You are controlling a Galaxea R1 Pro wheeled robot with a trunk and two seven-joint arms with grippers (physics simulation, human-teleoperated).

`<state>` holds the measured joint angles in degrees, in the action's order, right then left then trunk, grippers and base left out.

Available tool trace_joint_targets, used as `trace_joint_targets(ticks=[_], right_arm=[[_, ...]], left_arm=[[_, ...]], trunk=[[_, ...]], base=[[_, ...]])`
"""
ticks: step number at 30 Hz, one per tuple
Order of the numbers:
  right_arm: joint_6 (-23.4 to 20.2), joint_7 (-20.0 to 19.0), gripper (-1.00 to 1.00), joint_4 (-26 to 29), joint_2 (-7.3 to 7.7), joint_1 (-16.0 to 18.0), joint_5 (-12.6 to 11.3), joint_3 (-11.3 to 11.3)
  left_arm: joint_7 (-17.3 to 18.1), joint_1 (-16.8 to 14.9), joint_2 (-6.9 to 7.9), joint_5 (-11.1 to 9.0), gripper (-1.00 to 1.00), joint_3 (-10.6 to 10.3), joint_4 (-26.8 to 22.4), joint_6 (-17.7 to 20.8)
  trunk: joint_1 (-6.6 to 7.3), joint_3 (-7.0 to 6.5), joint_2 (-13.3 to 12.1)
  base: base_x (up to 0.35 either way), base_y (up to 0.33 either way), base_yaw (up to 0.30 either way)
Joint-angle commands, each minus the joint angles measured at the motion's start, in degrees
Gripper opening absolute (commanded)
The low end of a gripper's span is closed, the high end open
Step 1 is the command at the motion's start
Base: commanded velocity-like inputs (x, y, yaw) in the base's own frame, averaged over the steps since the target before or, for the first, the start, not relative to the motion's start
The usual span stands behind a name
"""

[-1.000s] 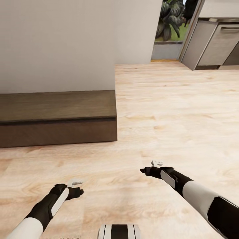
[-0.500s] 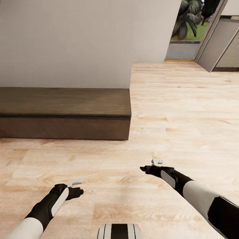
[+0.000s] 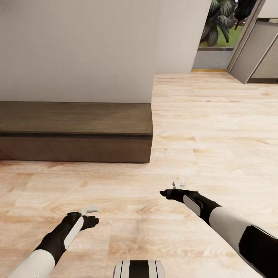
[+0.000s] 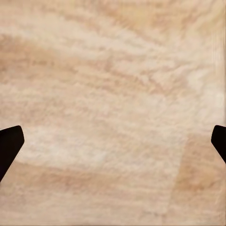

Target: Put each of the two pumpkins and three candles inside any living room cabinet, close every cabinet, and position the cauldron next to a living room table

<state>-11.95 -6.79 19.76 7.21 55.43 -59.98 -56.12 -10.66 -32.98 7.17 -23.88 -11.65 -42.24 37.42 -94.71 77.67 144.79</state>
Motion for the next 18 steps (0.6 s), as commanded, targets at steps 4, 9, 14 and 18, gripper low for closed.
trace_joint_targets(ticks=[4,9,14,18], right_arm=[[0.5,1.2,1.00,1.1,-0.40,1.1,1.0,-1.5],[2.2,2.0,1.00,2.6,-0.59,1.4,1.4,-2.5],[3.8,1.9,1.00,3.0,-0.55,1.4,1.2,-2.4],[5.0,1.8,1.00,3.1,-0.60,1.4,1.2,-2.4]], left_arm=[[-1.8,-0.2,-1.23,0.7,1.00,0.3,1.2,-1.2],[-3.2,-0.2,-2.85,0.9,1.00,0.5,0.5,-2.8],[-3.1,-0.2,-3.05,0.8,1.00,0.6,0.4,-3.3],[-3.1,-0.2,-3.03,0.8,1.00,0.6,0.3,-3.3]], trunk=[[0.01,0.04,0.0],[0.01,0.04,0.0],[0.01,0.04,0.0],[0.01,0.04,0.0]], base=[[0.000,0.000,0.000],[0.000,0.000,0.000],[0.000,0.000,0.000],[0.000,0.000,0.000]])
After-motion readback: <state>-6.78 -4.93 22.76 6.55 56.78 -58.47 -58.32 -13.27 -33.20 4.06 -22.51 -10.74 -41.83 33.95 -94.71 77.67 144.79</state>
